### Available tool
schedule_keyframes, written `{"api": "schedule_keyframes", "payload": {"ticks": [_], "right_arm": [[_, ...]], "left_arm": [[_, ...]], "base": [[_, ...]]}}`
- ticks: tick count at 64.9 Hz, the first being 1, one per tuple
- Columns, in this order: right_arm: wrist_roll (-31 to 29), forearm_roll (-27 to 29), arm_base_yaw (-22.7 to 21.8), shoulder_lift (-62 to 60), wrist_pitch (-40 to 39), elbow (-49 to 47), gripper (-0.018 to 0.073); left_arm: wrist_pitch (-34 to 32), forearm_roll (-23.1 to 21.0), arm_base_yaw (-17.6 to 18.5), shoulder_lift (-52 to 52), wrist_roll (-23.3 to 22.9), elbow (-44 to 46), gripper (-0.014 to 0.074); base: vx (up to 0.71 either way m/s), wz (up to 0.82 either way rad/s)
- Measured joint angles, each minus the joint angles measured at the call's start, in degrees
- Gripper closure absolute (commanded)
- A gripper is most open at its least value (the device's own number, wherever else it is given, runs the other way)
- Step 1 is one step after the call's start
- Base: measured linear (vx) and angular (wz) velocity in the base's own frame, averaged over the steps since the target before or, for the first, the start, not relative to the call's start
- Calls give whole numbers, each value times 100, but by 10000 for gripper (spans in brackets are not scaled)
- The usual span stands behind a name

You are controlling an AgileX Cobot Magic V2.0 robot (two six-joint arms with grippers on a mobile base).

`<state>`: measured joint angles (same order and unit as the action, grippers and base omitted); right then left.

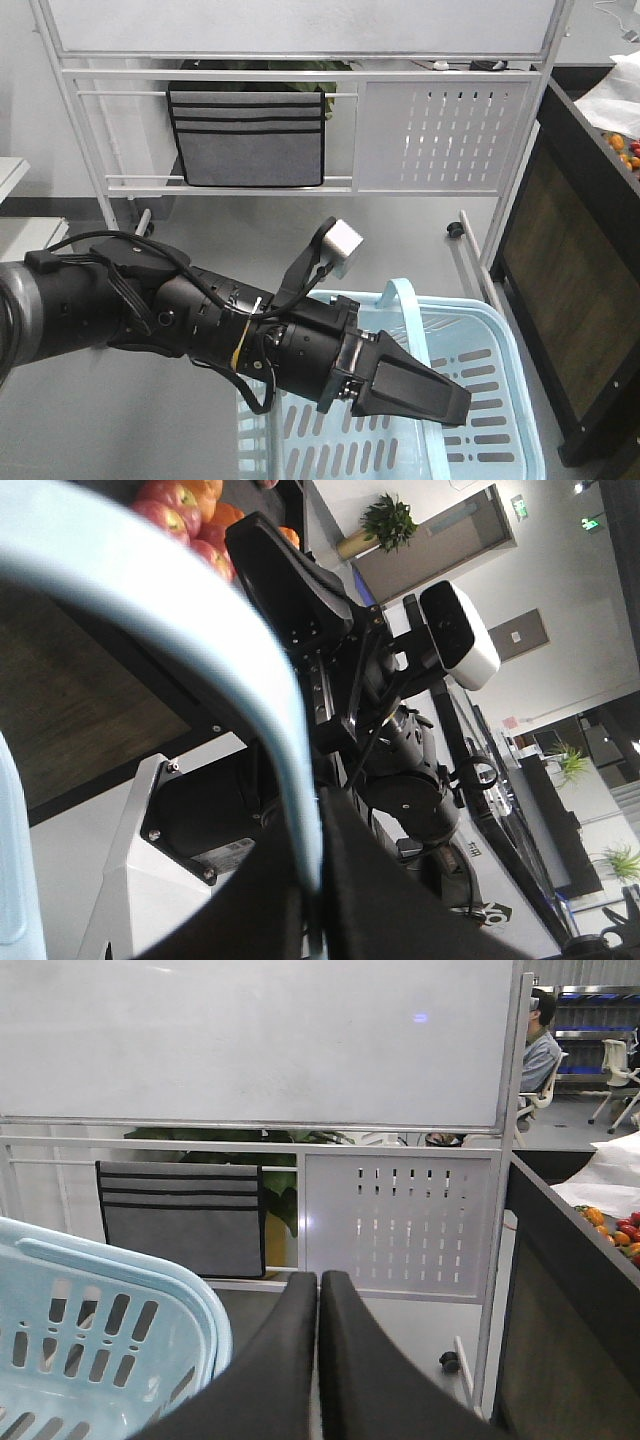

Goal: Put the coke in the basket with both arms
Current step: 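Hold the basket while driving the base toward the snack shelves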

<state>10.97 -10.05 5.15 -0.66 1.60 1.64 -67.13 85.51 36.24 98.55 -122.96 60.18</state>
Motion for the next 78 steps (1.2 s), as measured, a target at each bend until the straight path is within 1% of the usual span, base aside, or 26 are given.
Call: {"api": "schedule_keyframes", "payload": {"ticks": [43,78], "right_arm": [[0,0,0,0,0,0,564],[0,0,0,0,0,0,564]], "left_arm": [[0,0,0,0,0,0,601],[0,0,0,0,0,0,601]], "base": [[21,4],[18,28]]}}
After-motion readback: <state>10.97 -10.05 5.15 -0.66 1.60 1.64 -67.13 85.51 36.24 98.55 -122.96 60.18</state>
